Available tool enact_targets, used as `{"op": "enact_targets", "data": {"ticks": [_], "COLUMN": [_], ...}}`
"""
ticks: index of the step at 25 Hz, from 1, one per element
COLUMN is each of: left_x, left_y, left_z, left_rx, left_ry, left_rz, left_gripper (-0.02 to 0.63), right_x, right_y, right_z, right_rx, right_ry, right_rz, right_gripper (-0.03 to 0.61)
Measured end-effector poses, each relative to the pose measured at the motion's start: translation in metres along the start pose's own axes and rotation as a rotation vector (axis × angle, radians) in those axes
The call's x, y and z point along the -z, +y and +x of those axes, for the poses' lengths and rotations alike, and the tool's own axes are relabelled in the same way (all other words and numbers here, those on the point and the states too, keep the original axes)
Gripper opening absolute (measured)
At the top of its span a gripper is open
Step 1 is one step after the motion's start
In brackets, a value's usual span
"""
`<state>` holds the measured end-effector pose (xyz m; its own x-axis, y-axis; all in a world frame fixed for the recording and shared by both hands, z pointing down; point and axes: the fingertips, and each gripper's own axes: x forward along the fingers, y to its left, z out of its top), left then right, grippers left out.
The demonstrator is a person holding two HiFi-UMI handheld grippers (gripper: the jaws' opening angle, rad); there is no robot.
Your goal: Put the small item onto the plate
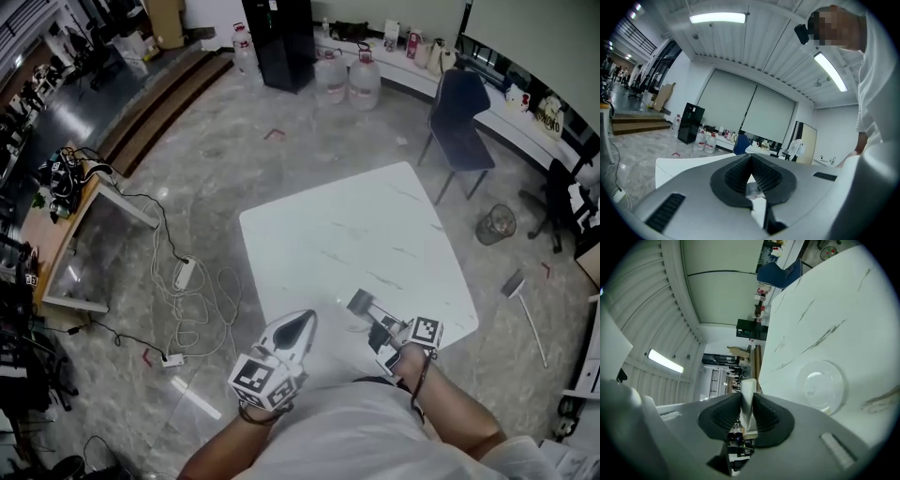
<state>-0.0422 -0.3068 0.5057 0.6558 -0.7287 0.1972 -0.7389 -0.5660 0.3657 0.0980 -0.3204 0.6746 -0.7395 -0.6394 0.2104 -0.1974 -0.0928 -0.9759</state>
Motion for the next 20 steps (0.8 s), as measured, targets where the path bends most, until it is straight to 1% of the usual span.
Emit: {"op": "enact_targets", "data": {"ticks": [5, 11, 17, 20], "left_x": [0.009, 0.032, 0.044, 0.051], "left_y": [0.007, 0.014, 0.019, 0.024], "left_z": [0.018, 0.038, 0.052, 0.055], "left_rx": [-0.054, -0.090, -0.100, -0.109], "left_ry": [0.021, 0.054, 0.080, 0.089], "left_rz": [-0.024, -0.055, -0.090, -0.096], "left_gripper": [0.005, 0.005, 0.005, 0.005], "right_x": [-0.013, -0.014, -0.010, -0.010], "right_y": [-0.036, -0.089, -0.127, -0.136], "right_z": [0.019, 0.036, 0.049, 0.052], "right_rx": [0.038, 0.112, 0.185, 0.195], "right_ry": [0.070, 0.148, 0.220, 0.230], "right_rz": [0.011, 0.014, 0.015, 0.017], "right_gripper": [0.080, 0.080, 0.080, 0.080]}}
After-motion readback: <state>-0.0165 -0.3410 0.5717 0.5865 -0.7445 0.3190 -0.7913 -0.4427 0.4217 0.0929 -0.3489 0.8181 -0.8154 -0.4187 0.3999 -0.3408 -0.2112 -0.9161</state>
